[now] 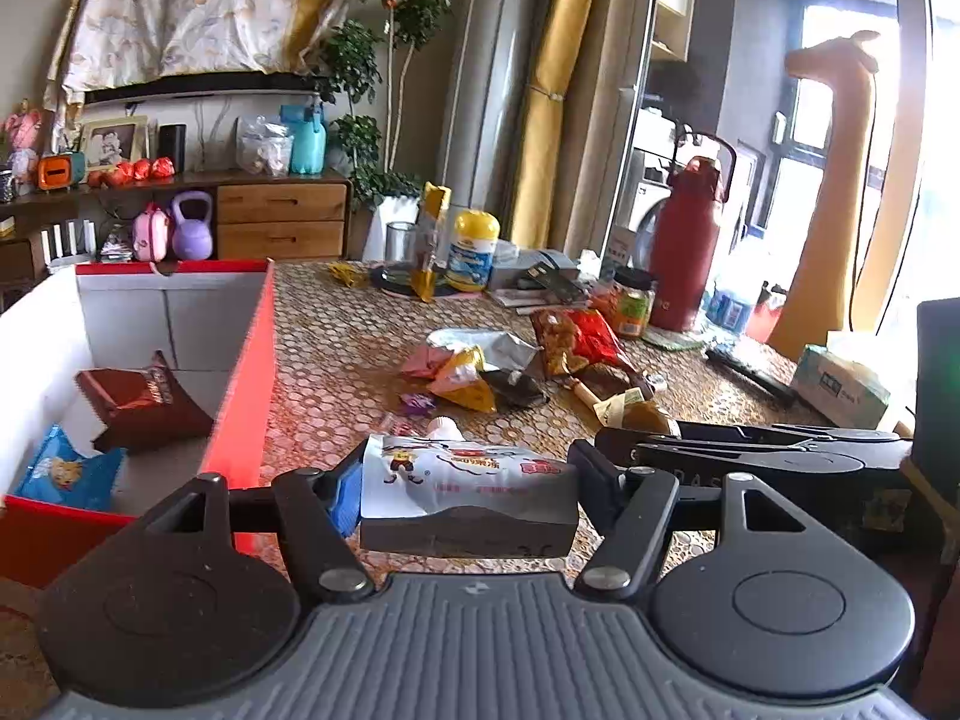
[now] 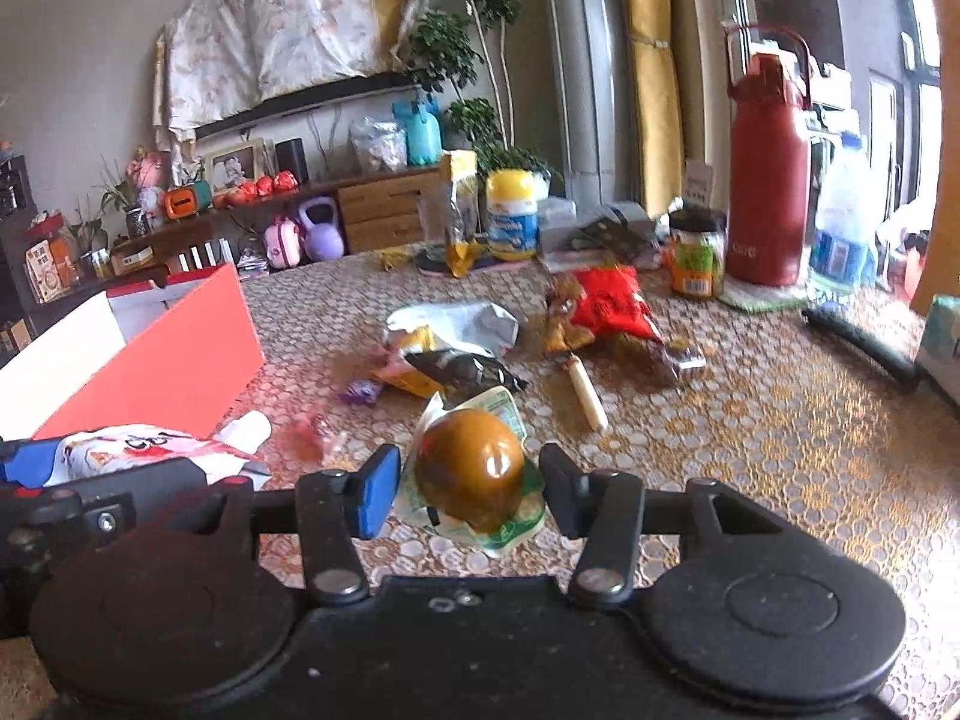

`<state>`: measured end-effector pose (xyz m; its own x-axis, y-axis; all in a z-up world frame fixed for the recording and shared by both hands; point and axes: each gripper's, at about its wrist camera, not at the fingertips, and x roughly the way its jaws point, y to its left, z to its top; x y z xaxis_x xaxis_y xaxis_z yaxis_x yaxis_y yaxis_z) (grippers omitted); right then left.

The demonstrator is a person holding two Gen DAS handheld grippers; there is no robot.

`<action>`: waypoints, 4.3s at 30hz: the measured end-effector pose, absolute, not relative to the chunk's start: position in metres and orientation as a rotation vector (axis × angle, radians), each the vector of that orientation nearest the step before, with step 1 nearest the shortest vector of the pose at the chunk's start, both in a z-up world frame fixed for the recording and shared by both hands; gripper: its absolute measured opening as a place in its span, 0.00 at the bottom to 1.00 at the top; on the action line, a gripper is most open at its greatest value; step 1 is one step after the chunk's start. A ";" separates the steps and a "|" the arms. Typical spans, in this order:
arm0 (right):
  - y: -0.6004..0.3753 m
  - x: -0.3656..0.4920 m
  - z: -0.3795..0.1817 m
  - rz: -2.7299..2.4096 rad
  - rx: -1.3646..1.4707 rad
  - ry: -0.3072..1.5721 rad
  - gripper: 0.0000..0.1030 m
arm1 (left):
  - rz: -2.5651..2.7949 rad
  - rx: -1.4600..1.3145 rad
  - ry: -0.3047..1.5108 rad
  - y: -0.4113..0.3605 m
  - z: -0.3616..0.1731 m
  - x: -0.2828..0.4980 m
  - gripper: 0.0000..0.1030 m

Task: Organize snacks
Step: 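Carry white packet in left tool to box while right tool carries egg snack, then lower white packet into box and open left tool while right tool releases egg snack, then withdraw both open tools from the box back over the table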

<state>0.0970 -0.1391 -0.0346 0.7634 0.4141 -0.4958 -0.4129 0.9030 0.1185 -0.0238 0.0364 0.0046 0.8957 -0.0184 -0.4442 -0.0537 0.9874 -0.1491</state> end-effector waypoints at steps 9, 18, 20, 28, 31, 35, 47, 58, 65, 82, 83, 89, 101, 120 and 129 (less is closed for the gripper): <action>-0.123 0.082 -0.013 0.504 0.009 0.506 0.48 | 0.068 -0.177 0.377 0.060 0.029 -0.043 0.66; -0.085 0.066 0.025 0.618 -0.012 0.422 0.48 | 0.170 -0.175 0.300 0.103 0.052 -0.068 0.66; -0.071 0.063 0.032 0.649 -0.023 0.405 0.48 | 0.200 -0.176 0.294 0.114 0.053 -0.074 0.66; -0.013 0.055 0.052 0.775 -0.054 0.381 0.48 | 0.312 -0.212 0.303 0.170 0.055 -0.086 0.66; 0.006 0.054 0.056 0.809 -0.068 0.382 0.48 | 0.338 -0.221 0.314 0.188 0.053 -0.092 0.66; 0.029 0.052 0.058 0.846 -0.084 0.393 0.48 | 0.353 -0.247 0.337 0.208 0.048 -0.091 0.66; 0.081 0.058 0.034 0.902 -0.186 0.531 0.48 | 0.287 -0.288 0.436 0.249 0.036 -0.063 0.66; 0.102 0.065 0.005 0.914 -0.299 0.672 0.48 | 0.202 -0.204 0.646 0.274 0.022 -0.003 0.66; 0.121 0.061 -0.002 0.922 -0.461 0.709 0.48 | 0.181 -0.191 0.742 0.281 0.011 0.024 0.66; 0.111 0.055 0.011 0.918 -0.483 0.627 0.63 | 0.232 -0.169 0.795 0.278 0.006 0.040 0.70; 0.107 0.054 0.014 0.915 -0.476 0.616 0.63 | 0.238 -0.182 0.790 0.279 0.007 0.039 0.74; 0.075 0.047 0.029 0.902 -0.360 0.561 0.64 | 0.266 -0.181 0.778 0.270 0.012 0.033 0.74; -0.001 0.061 0.028 0.819 -0.091 0.537 0.64 | 0.278 -0.121 0.569 0.207 0.037 -0.021 0.84; -0.092 0.054 -0.001 0.613 -0.007 0.509 0.71 | 0.144 -0.075 0.392 0.097 0.046 -0.029 0.96; -0.128 0.059 -0.011 0.518 0.023 0.522 0.72 | 0.083 -0.073 0.406 0.064 0.038 -0.019 0.96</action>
<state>0.0593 -0.1284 -0.0108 0.7420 0.4778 -0.4703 -0.4665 0.8718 0.1497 -0.0186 0.0644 0.0383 0.9155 0.0656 -0.3968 -0.0948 0.9940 -0.0544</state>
